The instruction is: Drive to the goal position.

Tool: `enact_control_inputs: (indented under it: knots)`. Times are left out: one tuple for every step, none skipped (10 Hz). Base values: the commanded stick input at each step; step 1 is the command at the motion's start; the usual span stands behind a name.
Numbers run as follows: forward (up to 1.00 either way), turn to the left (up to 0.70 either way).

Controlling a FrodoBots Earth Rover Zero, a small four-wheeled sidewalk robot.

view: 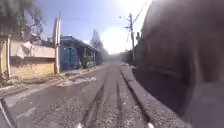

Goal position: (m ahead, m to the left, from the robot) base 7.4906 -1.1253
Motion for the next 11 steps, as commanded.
enact_control_inputs:
  knots:
    - [0.85,0.00]
    - [0.85,0.00]
    - [0.85,0.00]
    - [0.85,0.00]
    - [0.85,0.00]
    - [0.85,0.00]
    - [0.85,0.00]
    - [0.85,0.00]
    - [0.85,0.00]
    - [0.85,0.00]
    - [0.85,0.00]
